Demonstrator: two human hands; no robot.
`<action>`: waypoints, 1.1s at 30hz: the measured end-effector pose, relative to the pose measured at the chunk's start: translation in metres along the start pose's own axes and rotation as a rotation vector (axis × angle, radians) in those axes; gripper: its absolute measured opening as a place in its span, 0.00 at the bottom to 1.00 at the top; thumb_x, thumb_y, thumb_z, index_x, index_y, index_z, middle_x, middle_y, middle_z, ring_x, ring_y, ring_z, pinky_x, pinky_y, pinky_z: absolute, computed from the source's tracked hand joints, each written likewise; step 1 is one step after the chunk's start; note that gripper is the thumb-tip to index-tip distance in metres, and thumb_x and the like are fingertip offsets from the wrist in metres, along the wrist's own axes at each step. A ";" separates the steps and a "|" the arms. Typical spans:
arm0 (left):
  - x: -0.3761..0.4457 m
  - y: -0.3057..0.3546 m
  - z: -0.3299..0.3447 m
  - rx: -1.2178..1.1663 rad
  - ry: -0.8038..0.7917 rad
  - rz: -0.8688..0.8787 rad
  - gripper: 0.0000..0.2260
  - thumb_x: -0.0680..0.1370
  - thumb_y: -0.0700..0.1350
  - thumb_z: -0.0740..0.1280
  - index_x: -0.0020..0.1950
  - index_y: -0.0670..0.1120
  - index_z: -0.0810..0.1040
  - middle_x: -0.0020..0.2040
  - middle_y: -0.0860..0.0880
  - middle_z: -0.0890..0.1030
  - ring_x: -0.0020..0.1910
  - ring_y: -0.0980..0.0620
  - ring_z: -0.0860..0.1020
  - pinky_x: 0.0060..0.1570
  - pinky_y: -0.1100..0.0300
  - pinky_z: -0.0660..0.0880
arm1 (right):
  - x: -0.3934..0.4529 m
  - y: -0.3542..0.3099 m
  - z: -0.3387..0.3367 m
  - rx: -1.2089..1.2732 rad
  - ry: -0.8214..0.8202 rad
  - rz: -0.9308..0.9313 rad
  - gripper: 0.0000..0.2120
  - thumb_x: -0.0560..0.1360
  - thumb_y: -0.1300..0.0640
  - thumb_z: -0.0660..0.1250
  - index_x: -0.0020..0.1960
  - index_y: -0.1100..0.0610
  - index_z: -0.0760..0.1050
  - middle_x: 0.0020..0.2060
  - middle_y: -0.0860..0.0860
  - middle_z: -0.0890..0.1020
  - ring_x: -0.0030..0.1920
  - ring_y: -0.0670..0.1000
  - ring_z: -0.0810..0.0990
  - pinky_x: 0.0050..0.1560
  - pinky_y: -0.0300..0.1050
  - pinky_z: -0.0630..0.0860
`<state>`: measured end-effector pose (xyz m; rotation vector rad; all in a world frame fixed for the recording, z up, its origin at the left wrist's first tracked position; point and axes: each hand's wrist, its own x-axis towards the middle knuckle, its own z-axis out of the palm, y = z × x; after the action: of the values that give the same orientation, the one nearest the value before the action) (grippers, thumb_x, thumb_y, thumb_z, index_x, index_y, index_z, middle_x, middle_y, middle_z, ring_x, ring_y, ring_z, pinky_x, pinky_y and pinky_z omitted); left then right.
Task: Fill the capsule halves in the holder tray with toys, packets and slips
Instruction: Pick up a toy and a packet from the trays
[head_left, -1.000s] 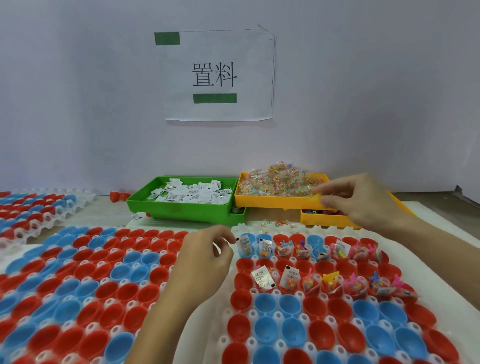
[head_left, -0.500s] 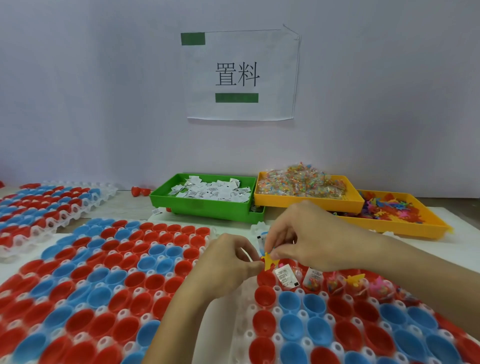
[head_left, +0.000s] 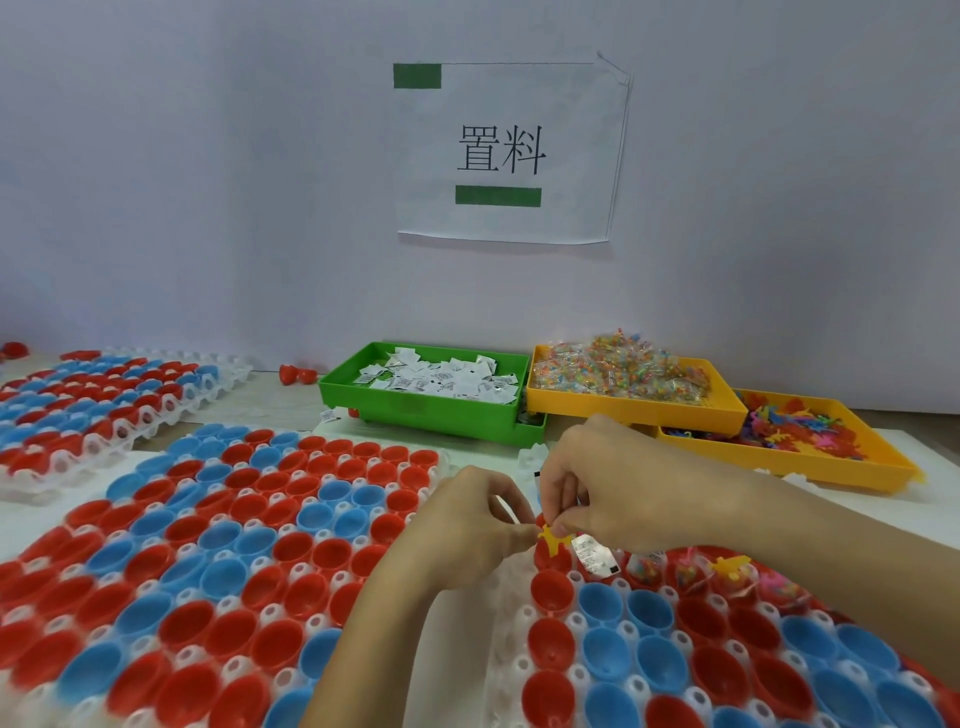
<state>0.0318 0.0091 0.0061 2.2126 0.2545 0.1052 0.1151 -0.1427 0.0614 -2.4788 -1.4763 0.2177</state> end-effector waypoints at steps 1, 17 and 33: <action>0.000 0.000 0.000 0.002 -0.001 0.002 0.03 0.75 0.46 0.73 0.44 0.49 0.82 0.40 0.51 0.83 0.29 0.61 0.75 0.36 0.63 0.77 | 0.001 0.000 0.001 -0.010 0.002 0.004 0.00 0.74 0.57 0.75 0.44 0.53 0.85 0.36 0.46 0.86 0.38 0.42 0.83 0.42 0.44 0.83; 0.001 0.004 0.003 0.049 0.090 0.021 0.09 0.78 0.39 0.63 0.47 0.49 0.82 0.42 0.45 0.84 0.40 0.48 0.82 0.32 0.65 0.75 | -0.003 0.004 0.000 0.019 0.037 0.010 0.04 0.73 0.50 0.76 0.46 0.49 0.84 0.39 0.43 0.85 0.39 0.39 0.81 0.38 0.32 0.77; -0.009 0.012 0.002 0.013 -0.037 0.250 0.07 0.76 0.41 0.70 0.44 0.54 0.83 0.45 0.56 0.82 0.43 0.58 0.75 0.41 0.70 0.70 | 0.063 0.160 -0.035 0.045 0.340 0.601 0.12 0.77 0.62 0.66 0.55 0.70 0.81 0.57 0.66 0.82 0.58 0.65 0.80 0.52 0.54 0.80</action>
<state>0.0250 -0.0014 0.0145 2.2485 -0.0432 0.1992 0.2882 -0.1650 0.0487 -2.6830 -0.5699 -0.0659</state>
